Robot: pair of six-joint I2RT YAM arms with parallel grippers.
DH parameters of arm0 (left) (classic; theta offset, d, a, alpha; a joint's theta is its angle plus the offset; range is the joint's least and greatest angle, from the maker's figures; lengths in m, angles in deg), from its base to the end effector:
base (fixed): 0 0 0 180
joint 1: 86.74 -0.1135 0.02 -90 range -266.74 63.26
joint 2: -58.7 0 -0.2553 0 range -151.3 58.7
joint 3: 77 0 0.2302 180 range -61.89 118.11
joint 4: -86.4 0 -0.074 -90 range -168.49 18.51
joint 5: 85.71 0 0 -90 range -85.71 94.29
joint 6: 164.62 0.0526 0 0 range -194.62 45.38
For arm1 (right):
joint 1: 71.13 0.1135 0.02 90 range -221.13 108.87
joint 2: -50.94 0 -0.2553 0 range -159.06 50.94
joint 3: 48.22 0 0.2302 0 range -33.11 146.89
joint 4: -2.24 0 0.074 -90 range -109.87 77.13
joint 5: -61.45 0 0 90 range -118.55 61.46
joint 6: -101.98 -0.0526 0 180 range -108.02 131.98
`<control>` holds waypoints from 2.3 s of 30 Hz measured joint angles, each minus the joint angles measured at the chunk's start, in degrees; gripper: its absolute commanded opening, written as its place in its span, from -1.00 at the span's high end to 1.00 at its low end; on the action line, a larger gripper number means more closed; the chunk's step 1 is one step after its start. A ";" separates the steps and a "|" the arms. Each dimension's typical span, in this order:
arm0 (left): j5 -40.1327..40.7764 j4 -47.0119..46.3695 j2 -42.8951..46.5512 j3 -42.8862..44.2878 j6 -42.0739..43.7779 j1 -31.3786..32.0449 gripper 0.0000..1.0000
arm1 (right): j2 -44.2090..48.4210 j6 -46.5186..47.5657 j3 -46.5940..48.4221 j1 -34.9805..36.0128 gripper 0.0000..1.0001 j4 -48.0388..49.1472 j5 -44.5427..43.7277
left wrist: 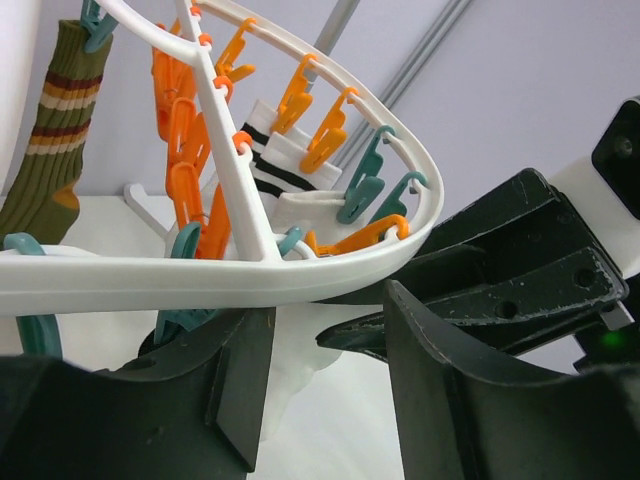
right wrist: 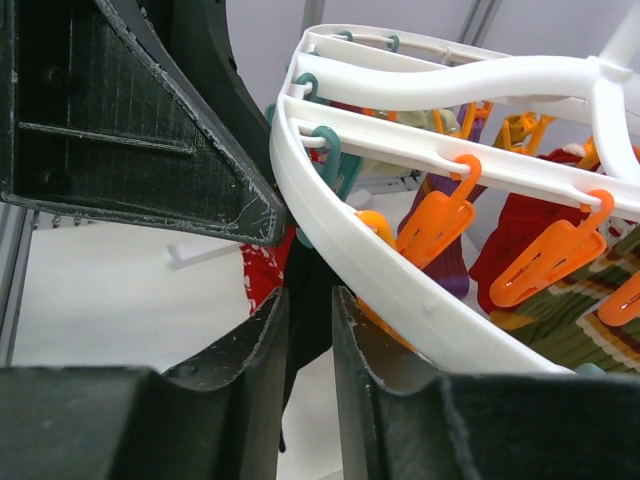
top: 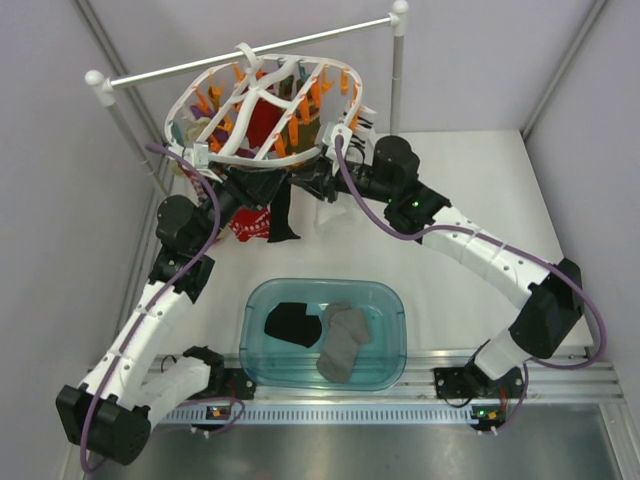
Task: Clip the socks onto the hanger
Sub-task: Open the clamp at the hanger.
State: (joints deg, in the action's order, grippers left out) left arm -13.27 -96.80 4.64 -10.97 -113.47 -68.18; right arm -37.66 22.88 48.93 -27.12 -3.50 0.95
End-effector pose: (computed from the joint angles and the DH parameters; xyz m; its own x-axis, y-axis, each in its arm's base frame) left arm 0.1989 -0.0835 0.4004 -0.1703 -0.5737 -0.8012 0.6069 0.5795 -0.5439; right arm 0.2417 0.2695 0.4088 0.2159 -0.0203 -0.9762 -0.9345 0.2856 -0.2126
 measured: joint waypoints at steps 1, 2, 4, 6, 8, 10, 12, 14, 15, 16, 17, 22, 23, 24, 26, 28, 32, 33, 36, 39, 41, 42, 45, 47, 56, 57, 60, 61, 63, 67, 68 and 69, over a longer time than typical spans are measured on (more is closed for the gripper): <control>0.44 0.09 -0.09 0.00 0.02 0.00 -0.03 | 0.00 0.00 -0.07 0.02 0.49 0.00 -0.33; 0.68 0.13 -0.15 0.00 0.02 0.02 -0.01 | 0.04 0.02 -0.22 0.02 0.49 0.07 -0.72; 1.09 0.37 -0.42 0.00 0.07 0.04 -0.01 | 0.07 0.11 -0.33 0.02 0.49 -0.02 -1.31; 1.42 0.39 -0.81 0.00 0.11 0.04 0.00 | 0.28 0.46 -0.70 0.02 0.51 -0.02 -1.64; 1.70 0.42 -1.31 0.09 0.42 0.09 0.02 | 0.52 0.63 -0.96 0.02 0.52 -0.17 -1.62; 2.01 0.46 -1.95 0.46 0.66 0.20 0.03 | 0.79 0.70 -1.07 0.02 0.52 -0.42 -1.55; 2.21 0.42 -2.51 0.76 0.87 0.28 0.05 | 1.20 0.68 -1.16 0.02 0.52 -0.42 -1.31; 2.38 0.39 -2.89 0.87 1.01 0.46 0.07 | 1.90 0.66 -1.55 0.02 0.52 -0.52 -1.05; 2.58 0.39 -3.06 0.87 1.05 0.61 0.10 | 2.36 0.66 -1.86 0.02 0.53 -0.68 -0.90; 2.75 0.39 -3.26 0.94 1.05 0.72 0.11 | 2.71 0.63 -2.12 0.02 0.51 -0.74 -0.85; 2.99 0.37 -3.50 1.01 1.03 0.87 0.13 | 3.13 0.61 -2.38 0.02 0.50 -0.87 -0.76; 3.76 0.37 -4.57 1.38 1.07 1.40 0.25 | 4.85 0.63 -4.15 0.02 0.42 -1.27 -0.94; 3.82 0.37 -4.76 1.46 1.09 1.44 0.27 | 5.11 0.63 -4.57 0.02 0.39 -1.38 -1.03; 3.91 0.37 -4.94 1.53 1.27 1.46 0.31 | 5.33 0.66 -4.85 0.02 0.37 -1.51 -1.11; 4.13 0.39 -5.16 1.68 1.42 1.51 0.39 | 5.77 0.68 -5.25 0.02 0.27 -2.12 -1.53; 4.42 0.46 -5.40 2.01 1.62 1.60 0.47 | 6.25 0.72 -5.60 0.02 0.10 -2.45 -2.32; 5.07 0.79 -5.57 2.60 2.21 1.64 0.70 | 7.19 1.05 -5.68 -0.31 -0.07 -2.93 -5.09; 5.14 0.79 -5.57 2.67 2.34 1.64 0.73 | 7.34 1.09 -5.68 -0.52 -0.08 -2.93 -5.81; 5.27 0.81 -5.57 2.78 2.64 1.64 0.78 | 7.32 1.07 -5.66 -1.53 -0.08 -3.10 -6.95; 5.27 0.81 -5.60 2.78 2.64 1.64 0.76 | 6.88 1.05 -5.44 -2.78 -0.08 -3.04 -7.17; 5.27 0.83 -5.60 2.82 2.62 1.64 0.75 | 5.92 1.03 -4.96 -3.37 -0.08 -2.75 -7.21; 5.25 0.87 -5.60 2.86 2.64 1.64 0.75 | 5.25 1.03 -4.66 -3.56 -0.08 -2.62 -7.19; 5.25 0.98 -5.60 2.99 2.64 1.64 0.73 | 3.26 0.92 -4.07 -3.67 -0.09 -2.01 -6.56; 5.25 1.09 -5.60 2.99 2.64 1.64 0.71 | 2.03 0.72 -3.58 -3.67 -0.11 -1.70 -5.49; 5.22 2.08 -5.57 3.02 2.60 1.64 0.70 | -0.42 -0.92 -1.55 -3.67 0.29 0.87 -1.90; 5.22 2.08 -5.55 3.02 2.60 1.64 0.69 | -0.46 -1.07 -1.25 -3.69 0.38 1.03 -1.55; 5.01 2.12 -5.33 3.02 2.51 1.64 0.61 | -0.46 -1.53 -0.59 -3.69 0.67 1.77 -0.44; 4.94 2.12 -5.18 3.02 2.29 1.64 0.59 | -0.46 -1.62 -0.57 -3.69 0.79 1.97 -0.07; 4.66 2.19 -4.68 3.02 1.86 1.64 0.53 | -0.46 -1.66 -0.57 -3.67 0.86 2.03 0.42; 3.37 2.29 -3.06 3.02 0.94 1.64 0.48 | -0.46 -1.75 -0.57 -3.61 1.00 2.03 0.59; 3.04 2.34 -2.56 3.02 0.76 1.64 0.48 | -0.46 -1.75 -0.57 -3.52 1.00 1.99 0.55; 2.78 2.45 -2.08 3.02 0.52 1.64 0.47 | -0.46 -1.73 -0.59 -3.39 1.00 1.99 0.44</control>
State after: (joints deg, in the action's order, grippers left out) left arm -10.50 -94.35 2.56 -7.96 -112.95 -66.54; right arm -38.12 21.15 48.34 -30.51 -1.52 1.39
